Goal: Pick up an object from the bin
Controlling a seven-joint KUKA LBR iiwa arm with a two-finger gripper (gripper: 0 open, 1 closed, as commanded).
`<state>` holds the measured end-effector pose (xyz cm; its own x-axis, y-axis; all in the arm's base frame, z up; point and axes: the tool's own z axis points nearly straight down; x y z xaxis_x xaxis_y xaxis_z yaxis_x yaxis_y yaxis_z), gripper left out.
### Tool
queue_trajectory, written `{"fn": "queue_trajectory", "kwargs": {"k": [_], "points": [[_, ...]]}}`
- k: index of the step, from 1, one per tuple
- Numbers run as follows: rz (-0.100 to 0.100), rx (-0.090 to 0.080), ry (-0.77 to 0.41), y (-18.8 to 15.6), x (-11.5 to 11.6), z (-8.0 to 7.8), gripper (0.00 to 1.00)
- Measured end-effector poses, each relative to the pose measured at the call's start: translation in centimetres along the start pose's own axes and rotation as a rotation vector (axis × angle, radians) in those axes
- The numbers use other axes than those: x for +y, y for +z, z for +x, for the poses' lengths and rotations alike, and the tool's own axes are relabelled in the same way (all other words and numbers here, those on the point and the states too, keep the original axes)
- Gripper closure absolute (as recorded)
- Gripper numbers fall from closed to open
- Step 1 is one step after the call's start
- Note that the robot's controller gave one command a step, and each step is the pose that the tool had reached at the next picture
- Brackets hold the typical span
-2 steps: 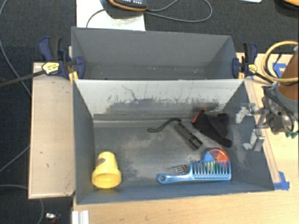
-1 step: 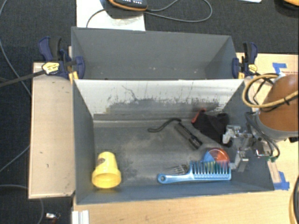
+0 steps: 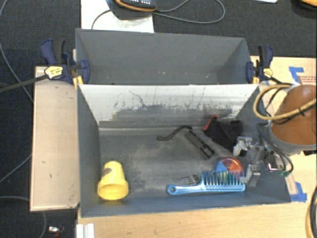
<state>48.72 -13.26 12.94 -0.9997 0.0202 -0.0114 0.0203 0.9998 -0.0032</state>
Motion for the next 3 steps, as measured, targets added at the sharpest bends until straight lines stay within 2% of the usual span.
{"fn": "queue_trajectory", "kwargs": {"k": [1,2,3], "points": [[-0.001,0.003,-0.052,-0.6,0.0,-0.1,0.0],[0.001,-0.006,-0.17,5.9,0.6,0.9,0.0],[0.004,-0.013,-0.186,5.8,1.1,0.9,1.0]]}}
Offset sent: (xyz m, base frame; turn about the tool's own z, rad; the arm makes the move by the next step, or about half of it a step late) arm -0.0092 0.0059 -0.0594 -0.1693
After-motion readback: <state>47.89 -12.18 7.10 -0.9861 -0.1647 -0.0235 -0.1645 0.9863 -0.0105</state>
